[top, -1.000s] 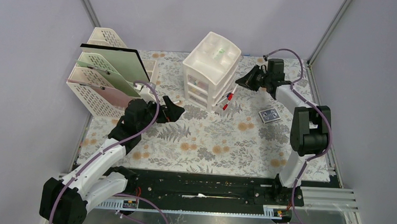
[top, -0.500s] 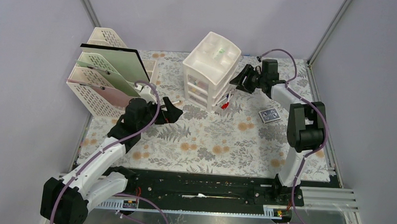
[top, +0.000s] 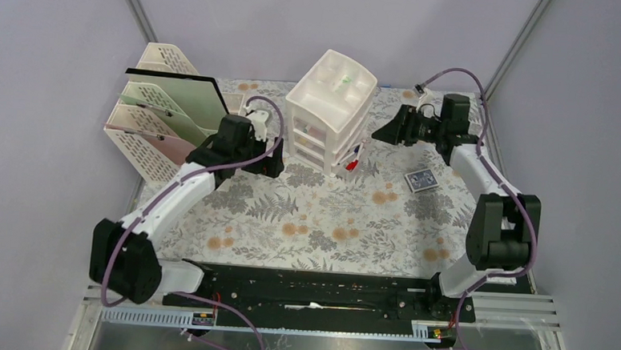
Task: Organize the desk
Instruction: Place the stationery in the drawer, then pick up the stationery from the center of the board.
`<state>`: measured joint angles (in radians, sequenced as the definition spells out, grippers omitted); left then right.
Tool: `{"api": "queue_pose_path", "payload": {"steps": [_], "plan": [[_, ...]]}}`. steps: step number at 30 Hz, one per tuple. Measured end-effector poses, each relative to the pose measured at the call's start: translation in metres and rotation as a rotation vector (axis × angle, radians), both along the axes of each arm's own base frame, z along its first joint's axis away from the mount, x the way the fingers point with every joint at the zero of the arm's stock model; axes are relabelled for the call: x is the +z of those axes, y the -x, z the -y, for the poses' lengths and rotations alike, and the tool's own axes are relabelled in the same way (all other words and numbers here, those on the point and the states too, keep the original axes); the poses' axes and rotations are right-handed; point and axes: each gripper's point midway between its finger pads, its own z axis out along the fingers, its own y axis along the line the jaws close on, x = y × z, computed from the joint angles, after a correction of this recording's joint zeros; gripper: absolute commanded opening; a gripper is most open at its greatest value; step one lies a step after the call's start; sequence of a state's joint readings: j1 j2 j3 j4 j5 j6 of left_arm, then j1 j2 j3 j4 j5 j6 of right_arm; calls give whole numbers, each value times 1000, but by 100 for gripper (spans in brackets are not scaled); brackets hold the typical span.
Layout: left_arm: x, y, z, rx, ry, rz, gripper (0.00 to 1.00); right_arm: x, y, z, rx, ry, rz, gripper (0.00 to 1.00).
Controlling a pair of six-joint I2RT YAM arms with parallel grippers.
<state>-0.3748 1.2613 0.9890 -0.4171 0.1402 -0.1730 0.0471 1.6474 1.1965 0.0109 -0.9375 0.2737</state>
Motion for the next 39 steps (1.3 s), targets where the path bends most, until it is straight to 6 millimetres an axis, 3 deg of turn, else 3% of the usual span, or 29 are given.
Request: {"api": "queue_pose_path", "payload": {"steps": [4,9,21,30,39], "plan": [[-27,-8,-9,-62,-124,-61,98,7,21,7,52,-1,57,68],[-61,-18,-21,-129,-214,-139,98,-2,37,13,75,0,55,69],[-121,-51,-30,-212,-277,-253,91,-8,40,33,35,14,58,70],[-121,-69,-31,-275,-325,-199,80,-7,43,35,38,7,62,70],[-132,-91,-33,-308,-363,-188,62,-7,42,36,36,6,62,70]]}}
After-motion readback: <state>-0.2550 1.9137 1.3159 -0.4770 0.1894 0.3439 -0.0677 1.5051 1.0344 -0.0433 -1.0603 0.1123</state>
